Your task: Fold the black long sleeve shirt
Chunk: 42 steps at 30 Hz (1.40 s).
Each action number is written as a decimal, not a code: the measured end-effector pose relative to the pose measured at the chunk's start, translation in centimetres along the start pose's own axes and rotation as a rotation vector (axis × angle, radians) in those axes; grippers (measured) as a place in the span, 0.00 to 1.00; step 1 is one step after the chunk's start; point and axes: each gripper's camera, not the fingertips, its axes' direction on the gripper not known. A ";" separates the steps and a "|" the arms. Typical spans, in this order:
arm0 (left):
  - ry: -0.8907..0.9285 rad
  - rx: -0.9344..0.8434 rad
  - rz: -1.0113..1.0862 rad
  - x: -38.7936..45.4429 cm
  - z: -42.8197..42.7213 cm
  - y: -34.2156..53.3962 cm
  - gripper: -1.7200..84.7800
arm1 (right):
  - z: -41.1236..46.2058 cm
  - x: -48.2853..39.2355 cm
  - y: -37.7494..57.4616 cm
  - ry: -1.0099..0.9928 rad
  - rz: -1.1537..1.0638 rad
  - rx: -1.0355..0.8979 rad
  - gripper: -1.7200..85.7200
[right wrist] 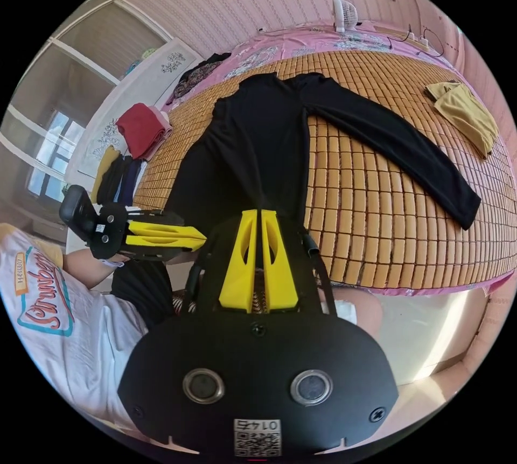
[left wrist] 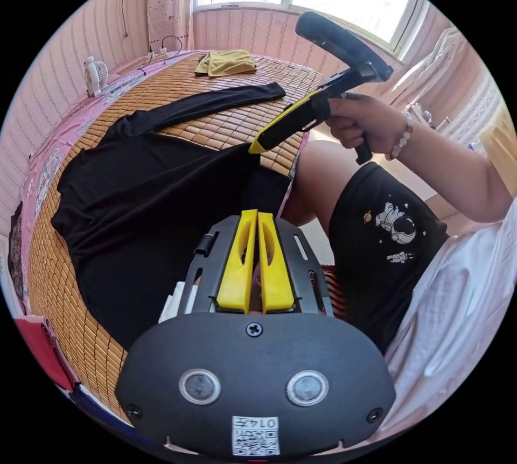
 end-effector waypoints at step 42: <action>0.040 -0.129 -0.158 -6.4 0.7 -1.6 0.08 | 11.7 -4.9 -8.8 -0.013 -0.158 -0.297 0.09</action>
